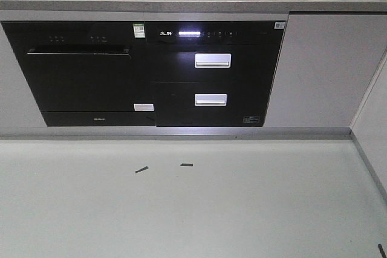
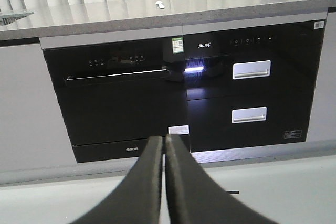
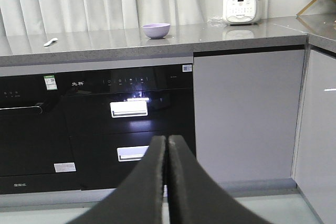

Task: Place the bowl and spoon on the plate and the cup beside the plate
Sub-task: 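Continue driving closer to the counter holding the spoon and bowl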

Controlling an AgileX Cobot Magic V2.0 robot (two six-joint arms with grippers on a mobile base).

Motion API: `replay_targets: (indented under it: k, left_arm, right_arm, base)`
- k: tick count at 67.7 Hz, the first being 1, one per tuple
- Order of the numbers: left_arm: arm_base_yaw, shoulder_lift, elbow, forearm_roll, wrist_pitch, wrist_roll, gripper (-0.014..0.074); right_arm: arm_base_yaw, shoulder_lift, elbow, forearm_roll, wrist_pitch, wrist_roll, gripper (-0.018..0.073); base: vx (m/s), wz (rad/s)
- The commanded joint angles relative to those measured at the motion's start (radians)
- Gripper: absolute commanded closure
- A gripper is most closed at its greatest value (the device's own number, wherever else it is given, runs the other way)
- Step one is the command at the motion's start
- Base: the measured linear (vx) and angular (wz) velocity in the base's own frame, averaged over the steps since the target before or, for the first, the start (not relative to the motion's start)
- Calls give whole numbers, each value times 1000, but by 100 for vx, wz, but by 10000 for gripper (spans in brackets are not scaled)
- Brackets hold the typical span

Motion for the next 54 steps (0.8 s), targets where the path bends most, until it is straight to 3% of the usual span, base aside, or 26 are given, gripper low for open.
replay_targets:
  k: [1,54]
  left_arm:
    - [1,16,-7,-3,-72,-12,603]
    - [1,16,-7,-3,-72,-12,603]
  right_arm:
    - [-7,-10,4,-11,-77,-3,562]
    - [-7,-10,4,-11,-77,-3,562]
  base:
    - [7,1]
    - [6,0]
